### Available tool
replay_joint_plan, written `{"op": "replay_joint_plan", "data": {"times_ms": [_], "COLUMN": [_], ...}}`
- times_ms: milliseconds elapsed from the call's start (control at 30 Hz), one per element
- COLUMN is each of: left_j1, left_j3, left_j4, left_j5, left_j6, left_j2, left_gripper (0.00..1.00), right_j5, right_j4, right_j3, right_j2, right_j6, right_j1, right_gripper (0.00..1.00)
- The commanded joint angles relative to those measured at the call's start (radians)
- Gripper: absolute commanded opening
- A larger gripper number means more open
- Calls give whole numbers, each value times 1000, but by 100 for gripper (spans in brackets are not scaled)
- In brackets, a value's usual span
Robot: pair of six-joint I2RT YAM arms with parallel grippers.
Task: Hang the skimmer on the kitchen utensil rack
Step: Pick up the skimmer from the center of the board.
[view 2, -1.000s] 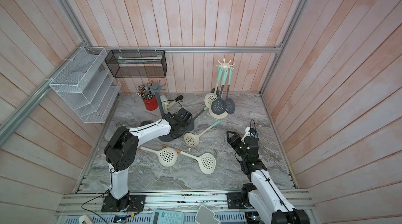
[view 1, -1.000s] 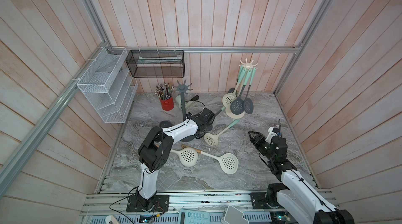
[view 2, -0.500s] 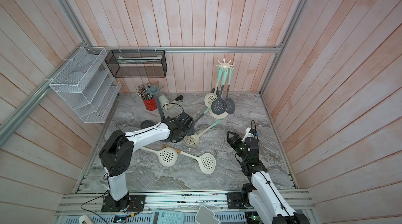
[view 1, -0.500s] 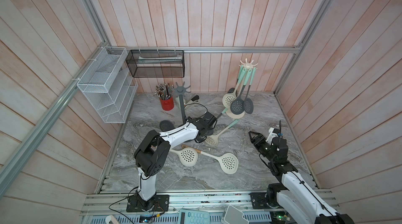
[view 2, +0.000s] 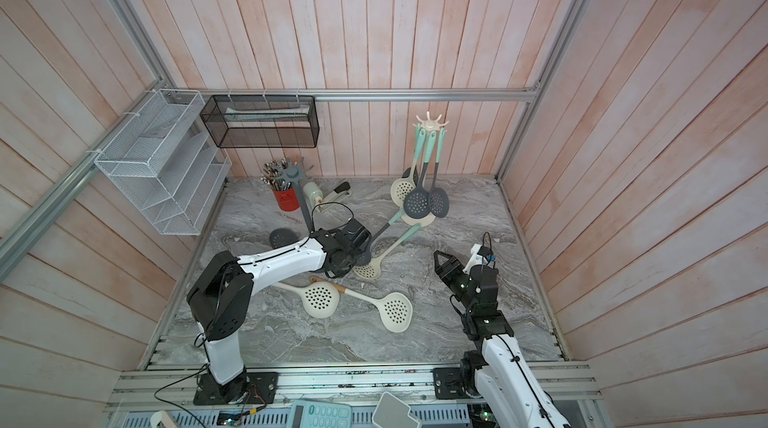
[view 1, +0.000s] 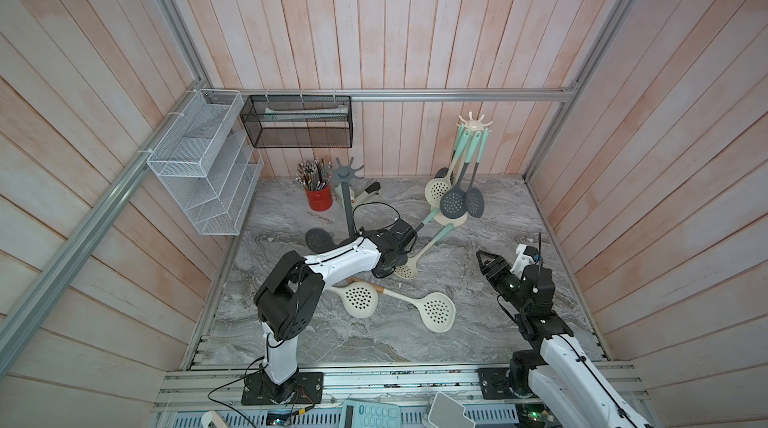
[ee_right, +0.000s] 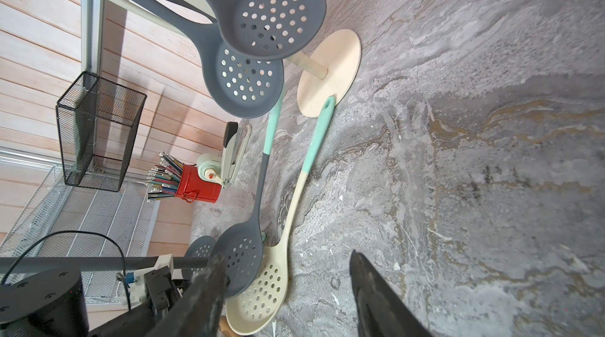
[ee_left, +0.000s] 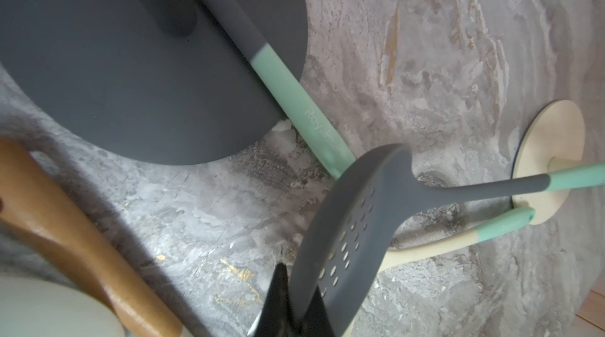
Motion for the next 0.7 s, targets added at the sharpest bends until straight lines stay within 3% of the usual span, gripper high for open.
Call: {"op": "replay_joint_plan", "data": {"times_ms": [0, 433, 667], "left_j1": [-12, -41, -55], "left_j3": [18, 6, -41], "left_j4": [-54, -15, 96], "left_j5": [-23, -51, -29], "left_j6": [37, 236, 380], "left_j2": [-7, -64, -121], "left_gripper": [2, 2, 2], "right_j5": [-5, 49, 75], "right_j4": [-38, -81, -64], "right_j3": [-20, -27, -40], "right_j2": [-30, -114, -111], "right_j6": [-2, 24, 64], "right_j1": [-6, -8, -12], "right_gripper": [62, 62, 62]}}
